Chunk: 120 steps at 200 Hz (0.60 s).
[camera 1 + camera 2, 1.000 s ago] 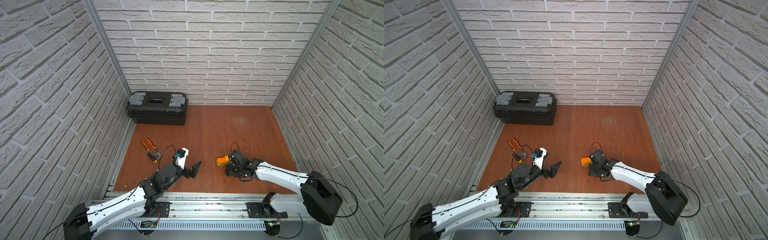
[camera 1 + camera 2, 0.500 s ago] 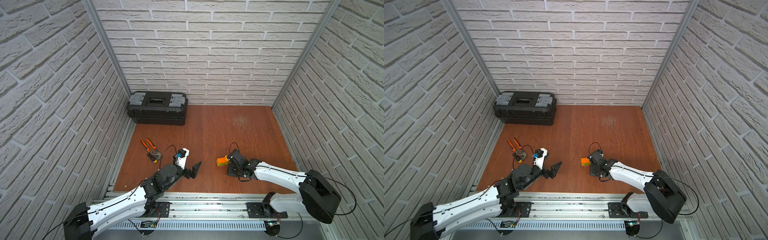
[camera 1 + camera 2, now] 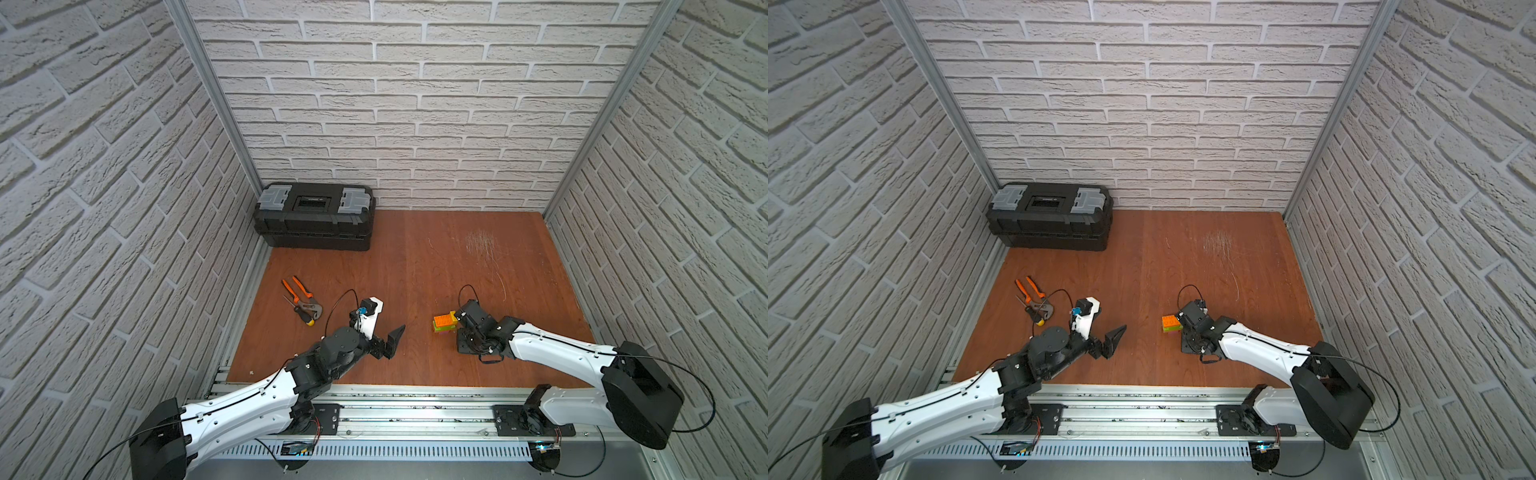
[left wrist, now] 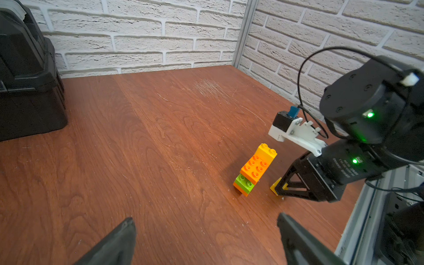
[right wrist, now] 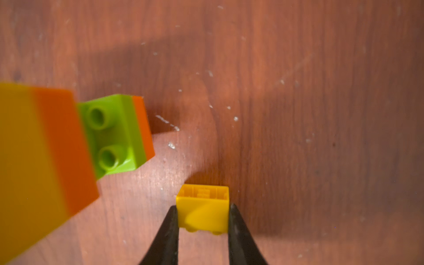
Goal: Assemble a carrot with lego
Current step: Pick up the lego brick from the center of the board.
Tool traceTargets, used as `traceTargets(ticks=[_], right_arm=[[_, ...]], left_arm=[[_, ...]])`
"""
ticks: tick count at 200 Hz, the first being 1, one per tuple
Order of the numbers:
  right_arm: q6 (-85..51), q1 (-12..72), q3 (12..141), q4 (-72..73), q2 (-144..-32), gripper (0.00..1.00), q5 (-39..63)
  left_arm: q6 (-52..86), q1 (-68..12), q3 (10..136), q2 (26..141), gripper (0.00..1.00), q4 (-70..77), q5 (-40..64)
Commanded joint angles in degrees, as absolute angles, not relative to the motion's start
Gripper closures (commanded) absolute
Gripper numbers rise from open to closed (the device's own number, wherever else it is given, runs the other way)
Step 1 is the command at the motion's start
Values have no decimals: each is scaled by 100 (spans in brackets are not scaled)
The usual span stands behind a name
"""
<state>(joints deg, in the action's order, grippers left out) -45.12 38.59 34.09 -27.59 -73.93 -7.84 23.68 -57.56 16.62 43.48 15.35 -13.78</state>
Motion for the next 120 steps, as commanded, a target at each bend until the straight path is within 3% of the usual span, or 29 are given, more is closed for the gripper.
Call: traceTargets(ticks=[1,26,80,120], right_arm=[[-4482,3894,3616,-3128,-7130,88,-783],[-4608,3870,3974,-3822,-6444,98,-704],[-5618,3384,5391,-5268,-5238,98,-246],[-7054,2787,5658,-4359,-4993,98,1103]], left_arm=[[2222,-5818,1841,4372,2,1724,-1271],[2134,-5870,1931,4408,2,1669,-1274],[1714,-6152,2429,4617,2,1707,-1276],[2333,-6480,2641,4631,2,2973,-1463]])
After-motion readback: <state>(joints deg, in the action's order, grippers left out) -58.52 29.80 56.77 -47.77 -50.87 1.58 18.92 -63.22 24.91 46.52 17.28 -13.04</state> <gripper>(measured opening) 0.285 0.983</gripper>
